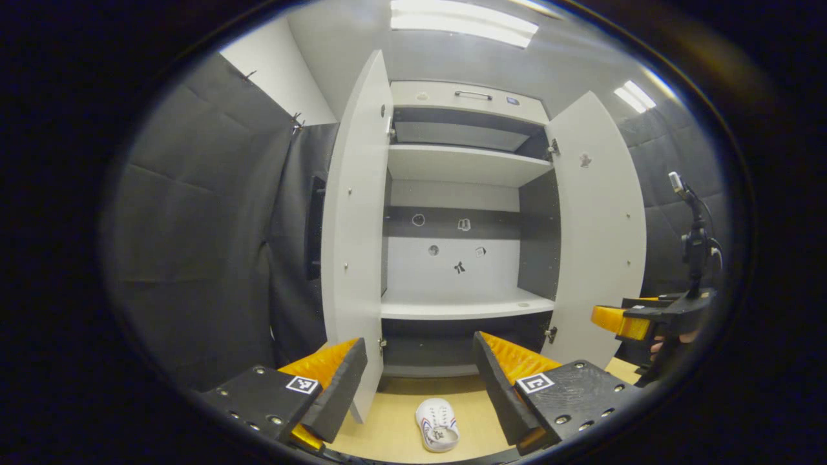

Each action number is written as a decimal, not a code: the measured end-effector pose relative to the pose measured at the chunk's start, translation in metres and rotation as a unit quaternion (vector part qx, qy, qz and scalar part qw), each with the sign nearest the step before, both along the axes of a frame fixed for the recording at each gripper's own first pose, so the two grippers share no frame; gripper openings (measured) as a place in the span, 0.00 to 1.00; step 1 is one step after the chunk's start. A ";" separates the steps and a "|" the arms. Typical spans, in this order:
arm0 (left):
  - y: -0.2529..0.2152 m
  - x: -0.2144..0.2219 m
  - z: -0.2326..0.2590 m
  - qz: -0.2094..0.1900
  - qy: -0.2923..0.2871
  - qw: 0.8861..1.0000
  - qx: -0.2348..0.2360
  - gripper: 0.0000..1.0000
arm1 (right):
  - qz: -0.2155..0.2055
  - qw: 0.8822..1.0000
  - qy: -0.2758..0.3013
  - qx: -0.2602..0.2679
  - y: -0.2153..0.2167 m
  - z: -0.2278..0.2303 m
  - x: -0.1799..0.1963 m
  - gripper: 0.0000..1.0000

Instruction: Grab one shoe with the right hand and put it into the shoe cabinet, grab the other shoe with the left hand and put it into the shoe cabinet; then close the right door with the right hand and the left door with the left hand.

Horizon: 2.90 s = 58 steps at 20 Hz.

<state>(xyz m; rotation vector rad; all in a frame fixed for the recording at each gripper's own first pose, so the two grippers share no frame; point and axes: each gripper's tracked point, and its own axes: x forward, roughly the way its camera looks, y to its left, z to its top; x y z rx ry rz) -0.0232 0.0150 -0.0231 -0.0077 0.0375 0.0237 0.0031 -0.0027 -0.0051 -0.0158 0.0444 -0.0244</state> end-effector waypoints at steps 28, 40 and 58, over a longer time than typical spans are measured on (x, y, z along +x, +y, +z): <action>0.000 -0.020 -0.067 0.002 0.086 0.996 -0.012 0.94 | 0.102 0.952 0.288 -0.002 0.045 -0.218 0.100 0.99; -0.011 -0.003 -0.103 -0.026 0.122 0.992 -0.014 0.94 | 0.076 0.925 0.370 -0.049 0.036 -0.334 0.121 0.99; -0.003 0.010 -0.101 -0.052 0.116 0.992 -0.005 0.99 | 0.019 0.919 0.383 -0.094 0.015 -0.359 0.123 0.11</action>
